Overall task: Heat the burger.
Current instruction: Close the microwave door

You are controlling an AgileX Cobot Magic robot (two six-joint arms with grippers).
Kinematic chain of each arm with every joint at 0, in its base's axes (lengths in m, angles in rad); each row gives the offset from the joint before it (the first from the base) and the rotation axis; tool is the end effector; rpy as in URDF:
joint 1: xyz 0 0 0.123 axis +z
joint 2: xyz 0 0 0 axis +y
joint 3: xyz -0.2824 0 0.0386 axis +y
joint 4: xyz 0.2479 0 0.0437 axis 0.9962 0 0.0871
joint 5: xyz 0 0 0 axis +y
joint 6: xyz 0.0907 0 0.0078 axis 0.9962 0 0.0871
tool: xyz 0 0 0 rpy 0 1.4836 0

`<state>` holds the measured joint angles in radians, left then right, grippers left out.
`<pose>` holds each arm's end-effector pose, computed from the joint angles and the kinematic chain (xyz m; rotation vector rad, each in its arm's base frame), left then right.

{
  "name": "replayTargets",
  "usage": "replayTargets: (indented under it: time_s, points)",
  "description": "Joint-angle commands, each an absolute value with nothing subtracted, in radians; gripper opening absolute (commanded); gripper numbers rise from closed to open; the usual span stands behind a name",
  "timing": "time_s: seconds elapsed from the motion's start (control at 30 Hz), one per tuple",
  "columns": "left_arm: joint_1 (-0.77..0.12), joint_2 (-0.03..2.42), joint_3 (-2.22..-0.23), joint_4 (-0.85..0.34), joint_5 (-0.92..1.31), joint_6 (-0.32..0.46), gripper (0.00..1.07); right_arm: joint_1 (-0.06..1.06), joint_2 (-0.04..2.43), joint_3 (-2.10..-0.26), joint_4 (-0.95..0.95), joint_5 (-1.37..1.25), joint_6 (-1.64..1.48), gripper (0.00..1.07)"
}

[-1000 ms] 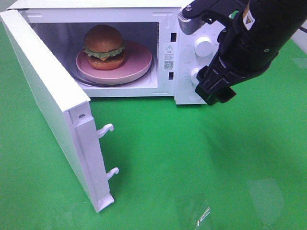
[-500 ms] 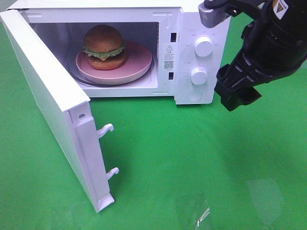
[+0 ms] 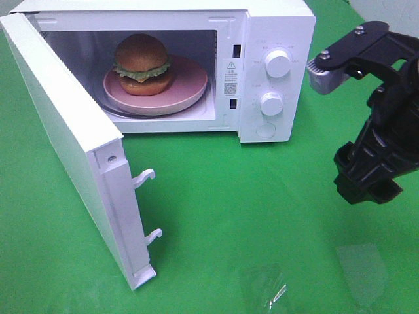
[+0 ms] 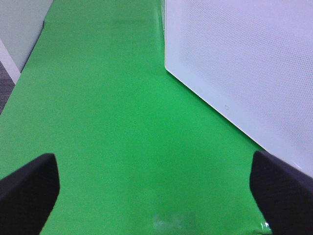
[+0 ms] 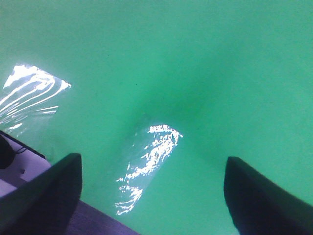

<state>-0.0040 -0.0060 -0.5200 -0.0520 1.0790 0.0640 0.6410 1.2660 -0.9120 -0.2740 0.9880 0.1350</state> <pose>-0.0090 -0.0041 0.2812 0.0730 2.0343 -0.0244 0.1956 0.1202 0.2752 -0.8407 2.6204 -0.1579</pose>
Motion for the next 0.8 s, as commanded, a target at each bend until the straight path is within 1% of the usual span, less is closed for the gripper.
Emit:
replayTargets:
  time_s: [0.03, 0.1, 0.13, 0.17, 0.2, 0.23, 0.27, 0.3, 0.33, 0.37, 0.4, 0.47, 0.5, 0.53, 0.57, 0.6, 0.63, 0.73, 0.77, 0.8]
  points:
    - [-0.005, -0.023, -0.517, -0.053, 1.070, 0.067, 0.98, 0.634, 1.182, -0.855, -0.275, 0.973, 0.182, 0.76]
    - [-0.005, -0.023, -0.517, -0.053, 1.070, 0.067, 0.98, 0.621, 1.163, -0.843, -0.269, 0.969, 0.188, 0.76]
    - [-0.005, -0.023, -0.517, -0.053, 1.070, 0.067, 0.98, 0.580, 1.129, -0.820, -0.249, 0.954, 0.194, 0.76]
    - [-0.005, -0.023, -0.517, -0.053, 1.070, 0.067, 0.98, 0.580, 1.129, -0.820, -0.249, 0.954, 0.194, 0.76]
    - [-0.005, -0.023, -0.517, -0.053, 1.070, 0.067, 0.98, 0.524, 1.085, -0.787, -0.224, 0.942, 0.193, 0.76]
    - [-0.005, -0.023, -0.517, -0.053, 1.070, 0.067, 0.98, 0.524, 1.085, -0.787, -0.224, 0.942, 0.193, 0.76]
    - [-0.005, -0.023, -0.517, -0.053, 1.070, 0.067, 0.98, 0.481, 1.038, -0.752, -0.223, 0.931, 0.192, 0.76]
    - [-0.005, -0.023, -0.517, -0.053, 1.070, 0.067, 0.98, 0.481, 1.038, -0.752, -0.223, 0.931, 0.192, 0.76]
    - [-0.005, -0.023, -0.517, -0.053, 1.070, 0.067, 0.98, 0.443, 0.983, -0.717, -0.226, 0.927, 0.192, 0.76]
    - [-0.005, -0.023, -0.517, -0.053, 1.070, 0.067, 0.98, 0.443, 0.983, -0.717, -0.226, 0.927, 0.192, 0.76]
    - [-0.005, -0.023, -0.517, -0.053, 1.070, 0.067, 0.98, 0.414, 0.924, -0.682, -0.225, 0.920, 0.193, 0.76]
    - [-0.005, -0.023, -0.517, -0.053, 1.070, 0.067, 0.98, 0.399, 0.890, -0.659, -0.222, 0.916, 0.194, 0.76]
    - [-0.005, -0.023, -0.517, -0.053, 1.070, 0.067, 0.98, 0.370, 0.821, -0.624, -0.222, 0.905, 0.203, 0.76]
    - [-0.005, -0.023, -0.517, -0.053, 1.070, 0.067, 0.98, 0.370, 0.821, -0.624, -0.222, 0.905, 0.203, 0.76]
    - [-0.005, -0.023, -0.517, -0.053, 1.070, 0.067, 0.98, 0.340, 0.755, -0.588, -0.222, 0.894, 0.219, 0.76]
    - [-0.005, -0.023, -0.517, -0.053, 1.070, 0.067, 0.98, 0.340, 0.755, -0.588, -0.222, 0.894, 0.219, 0.76]
    - [-0.005, -0.023, -0.517, -0.053, 1.070, 0.067, 0.98, 0.295, 0.652, -0.537, -0.219, 0.885, 0.223, 0.76]
    - [-0.005, -0.023, -0.517, -0.053, 1.070, 0.067, 0.98, 0.279, 0.616, -0.524, -0.214, 0.881, 0.223, 0.76]
    - [-0.005, -0.023, -0.517, -0.053, 1.070, 0.067, 0.98, 0.253, 0.549, -0.520, -0.203, 0.875, 0.219, 0.76]
    - [-0.005, -0.023, -0.517, -0.053, 1.070, 0.067, 0.98, 0.253, 0.549, -0.520, -0.203, 0.875, 0.219, 0.76]
